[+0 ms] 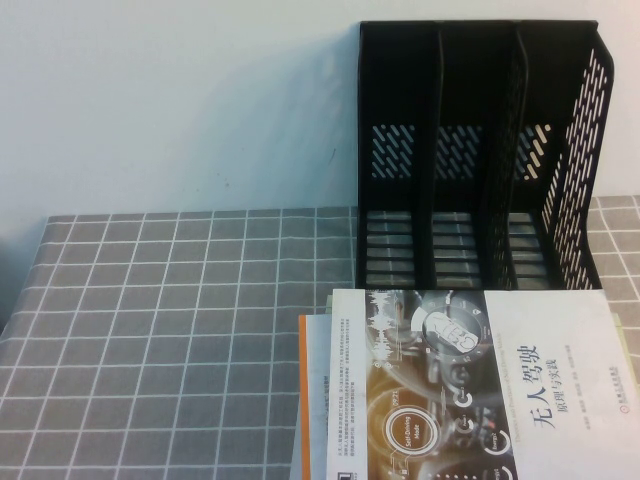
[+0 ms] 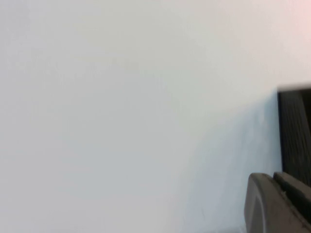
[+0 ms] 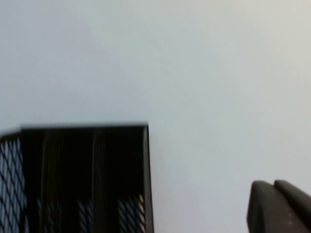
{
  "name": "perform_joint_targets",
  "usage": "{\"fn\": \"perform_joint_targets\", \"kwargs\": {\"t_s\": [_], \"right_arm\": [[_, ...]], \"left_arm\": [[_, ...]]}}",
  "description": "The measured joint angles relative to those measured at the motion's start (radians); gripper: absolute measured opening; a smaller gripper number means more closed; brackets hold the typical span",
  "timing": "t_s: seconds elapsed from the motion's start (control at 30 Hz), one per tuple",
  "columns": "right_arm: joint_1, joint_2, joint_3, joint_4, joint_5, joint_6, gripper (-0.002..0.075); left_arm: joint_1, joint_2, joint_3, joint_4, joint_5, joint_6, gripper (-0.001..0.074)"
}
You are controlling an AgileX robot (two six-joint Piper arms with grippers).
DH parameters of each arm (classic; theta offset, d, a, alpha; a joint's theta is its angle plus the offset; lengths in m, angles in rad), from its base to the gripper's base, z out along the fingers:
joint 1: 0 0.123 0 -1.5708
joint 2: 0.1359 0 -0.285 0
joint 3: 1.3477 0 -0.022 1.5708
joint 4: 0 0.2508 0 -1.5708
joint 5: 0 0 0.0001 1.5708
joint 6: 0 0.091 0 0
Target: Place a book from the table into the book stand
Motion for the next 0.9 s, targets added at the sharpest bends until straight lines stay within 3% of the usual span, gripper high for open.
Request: {"fn": "perform_joint_targets", "kwargs": {"t_s": [0.2,0.3,0.57,0.7,0.9], "right_arm": [[0.000,0.000,0.000,0.002,-0.280,0.205,-0.0003],[0.000,0.000,0.000,0.004,-0.364,0.225,-0.0003],[0.000,0.000,-0.006,0.071,-0.347,0.186,-0.0003],[0.000,0.000,-0.123,0.064,-0.072,0.121,-0.0003],[0.000,0.058,-0.350,0.037,0.483,-0.087,-0.0003]], "left_arm": [[0.000,0.000,0.000,0.026,-0.283,0.125,-0.0003],[0.000,-0.002,0.000,0.027,-0.376,0.132,-0.0003],[0.000,-0.005,0.000,-0.053,-0.627,0.087,-0.0003],[0.000,-0.005,-0.052,-0.137,-0.445,0.014,-0.0003],[0.000,-0.005,-0.325,-0.137,0.029,-0.012,-0.0003]]}}
